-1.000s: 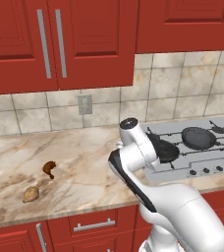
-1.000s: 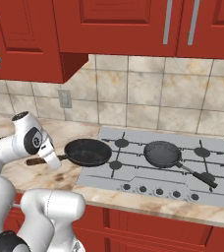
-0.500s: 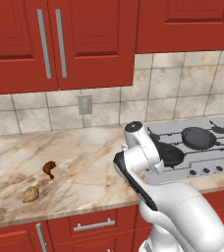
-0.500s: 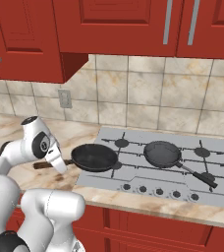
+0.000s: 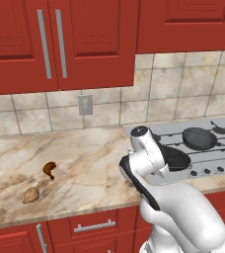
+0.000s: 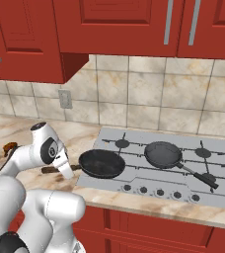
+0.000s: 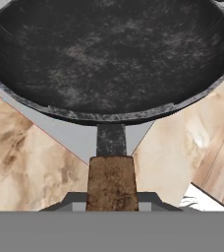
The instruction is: Place both pans onto different burners. Then place the onion and the chicken drumstick on different pans.
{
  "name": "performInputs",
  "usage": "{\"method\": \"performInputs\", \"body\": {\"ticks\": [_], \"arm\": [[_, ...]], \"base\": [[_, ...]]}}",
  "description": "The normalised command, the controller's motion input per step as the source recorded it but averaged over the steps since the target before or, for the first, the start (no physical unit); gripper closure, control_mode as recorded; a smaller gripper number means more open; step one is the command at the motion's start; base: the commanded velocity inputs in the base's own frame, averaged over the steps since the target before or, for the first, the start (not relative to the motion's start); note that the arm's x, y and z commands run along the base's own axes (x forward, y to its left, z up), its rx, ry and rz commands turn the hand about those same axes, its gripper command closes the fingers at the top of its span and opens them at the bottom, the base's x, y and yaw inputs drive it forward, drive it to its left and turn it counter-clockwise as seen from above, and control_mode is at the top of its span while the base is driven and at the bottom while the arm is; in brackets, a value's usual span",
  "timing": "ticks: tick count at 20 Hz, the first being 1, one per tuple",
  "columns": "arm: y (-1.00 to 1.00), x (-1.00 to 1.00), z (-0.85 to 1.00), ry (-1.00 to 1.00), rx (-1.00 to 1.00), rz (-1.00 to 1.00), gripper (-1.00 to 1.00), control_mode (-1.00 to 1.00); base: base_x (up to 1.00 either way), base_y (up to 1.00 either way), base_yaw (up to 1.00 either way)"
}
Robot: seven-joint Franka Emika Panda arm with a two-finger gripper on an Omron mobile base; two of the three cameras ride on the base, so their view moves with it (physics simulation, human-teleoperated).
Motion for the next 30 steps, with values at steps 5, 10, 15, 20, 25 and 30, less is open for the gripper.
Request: {"method": "performInputs", "body": {"ticks": [5, 10, 15, 20, 25, 30], "arm": [[-0.19, 0.19, -0.19, -0.02, -0.02, -0.04, 1.0, -1.0], [-0.12, 0.31, -0.21, -0.06, -0.03, -0.01, 1.0, -1.0], [-0.1, 0.29, -0.2, -0.03, -0.03, 0.0, 1.0, -1.0], [-0.08, 0.14, -0.29, 0.0, -0.03, 0.0, 1.0, -1.0], [-0.1, 0.11, -0.3, 0.0, -0.04, -0.01, 1.0, -1.0], [-0.08, 0.13, -0.25, 0.0, -0.04, -0.01, 1.0, -1.0]], "base": [[0.0, 0.0, 0.0], [0.0, 0.0, 0.0], [0.0, 0.0, 0.0], [0.0, 0.0, 0.0], [0.0, 0.0, 0.0], [0.0, 0.0, 0.0]]}}
